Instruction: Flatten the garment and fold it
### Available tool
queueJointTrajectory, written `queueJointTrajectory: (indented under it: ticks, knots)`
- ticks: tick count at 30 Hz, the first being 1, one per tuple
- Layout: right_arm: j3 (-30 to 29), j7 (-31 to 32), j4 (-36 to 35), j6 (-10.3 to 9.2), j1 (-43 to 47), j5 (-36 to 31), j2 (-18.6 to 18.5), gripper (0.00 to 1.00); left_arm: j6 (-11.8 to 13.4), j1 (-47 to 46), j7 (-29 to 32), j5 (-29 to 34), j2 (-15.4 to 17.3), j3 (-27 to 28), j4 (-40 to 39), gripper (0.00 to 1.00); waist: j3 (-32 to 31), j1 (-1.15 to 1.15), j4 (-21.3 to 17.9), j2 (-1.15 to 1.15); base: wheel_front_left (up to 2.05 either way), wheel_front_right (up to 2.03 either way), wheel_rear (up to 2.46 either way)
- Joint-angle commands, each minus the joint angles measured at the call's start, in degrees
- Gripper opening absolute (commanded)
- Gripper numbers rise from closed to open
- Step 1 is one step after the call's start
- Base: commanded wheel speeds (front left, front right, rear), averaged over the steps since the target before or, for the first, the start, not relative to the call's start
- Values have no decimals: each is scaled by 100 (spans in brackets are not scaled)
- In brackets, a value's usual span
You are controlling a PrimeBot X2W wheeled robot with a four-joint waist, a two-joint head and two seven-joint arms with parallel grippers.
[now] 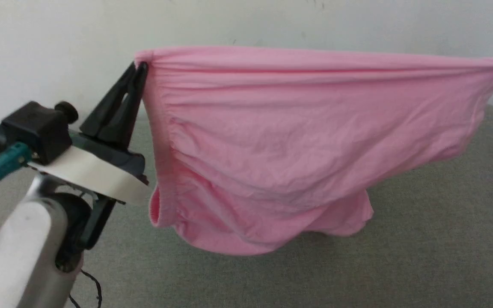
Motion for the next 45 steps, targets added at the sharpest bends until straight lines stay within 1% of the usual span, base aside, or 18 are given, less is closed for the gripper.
queueJointTrajectory:
  ticks: [1, 4, 8, 9, 10, 13, 15, 18, 21, 23, 24, 26, 29, 32, 36, 41, 45]
  knots:
    - [28, 76, 89, -14, -274, 2, 71, 0, 68, -171, 80, -17, 122, 117, -23, 0, 113, 0, -1, 0, 0, 0, 0]
    - [287, 208, 332, -14, -966, -246, 88, 0, 53, -514, 342, -93, 238, 225, 28, 0, 358, 0, -15, 0, 0, 0, 0]
    - [679, 253, 869, -14, -2096, -570, 151, 0, -143, -1192, 815, -404, 279, 263, 459, 0, 912, 0, -50, 0, 0, 0, 0]
    - [679, 253, 869, -14, -2096, -570, 151, 0, -143, -1192, 815, -404, 279, 263, 459, 0, 912, 0, -50, 0, 0, 0, 0]
    - [902, 215, 1255, -14, -2722, -732, 248, 0, -304, -1622, 994, -460, 304, 216, 808, 0, 1197, 0, -88, 0, 0, 0, 0]
    - [1273, 67, 1868, -14, -3639, -1019, 397, 0, -523, -2349, 1120, -401, 275, 107, 1389, 0, 1649, 0, -163, 0, 0, 0, 0]
    - [1518, -105, 2293, -14, -4230, -1188, 506, 0, -614, -2888, 1122, -371, 155, 66, 1763, 0, 1947, 0, -213, 0, 0, 0, 0]
    - [1856, -462, 2945, -14, -4974, -1499, 630, 0, -742, -3698, 927, -244, -64, 9, 2384, 0, 2297, 0, -280, 0, 0, 0, 0]
    - [2158, -788, 3530, -14, -5524, -1689, 790, 0, -790, -4368, 625, -95, -304, -36, 2990, 0, 2590, 0, -329, 0, 0, 0, 0]
    - [2343, -993, 3881, -14, -5737, -1735, 909, 0, -820, -4651, 399, -27, -466, -78, 3391, 0, 2710, 0, -349, 0, 0, 0, 0]
    - [2343, -993, 3881, -14, -5737, -1735, 909, 0, -820, -4651, 399, -27, -466, -78, 3391, 0, 2710, 0, -349, 0, 0, 0, 0]
    - [2482, -1185, 4206, -14, -5821, -1700, 1037, 0, -856, -4791, 172, 44, -602, -149, 3762, 0, 2784, 0, -352, 0, 0, 0, 0]
    - [2681, -1481, 4621, -14, -5711, -1610, 1192, 0, -903, -4711, -186, 77, -837, -264, 4247, 0, 2822, 0, -329, 0, 0, 0, 0]
    - [2909, -1741, 4977, -14, -5390, -1520, 1314, 0, -965, -4341, -558, 122, -1060, -455, 4650, 0, 2788, 0, -273, 0, 0, 0, 0]
    - [3216, -2066, 5344, -14, -4766, -1325, 1426, 0, -1037, -3546, -1014, 129, -1320, -716, 5114, 0, 2571, 0, -193, 0, 0, 0, 0]
    - [3771, -2314, 5510, -14, -3931, -1026, 1344, 0, -1145, -2439, -1422, 47, -1510, -995, 5496, 0, 2179, 0, -78, 0, 0, 0, 0]
    - [4305, -2294, 5363, -14, -3258, -746, 1024, 0, -1212, -1618, -1561, 72, -1495, -1271, 5565, 0, 1777, 0, 37, 0, 0, 0, 0]
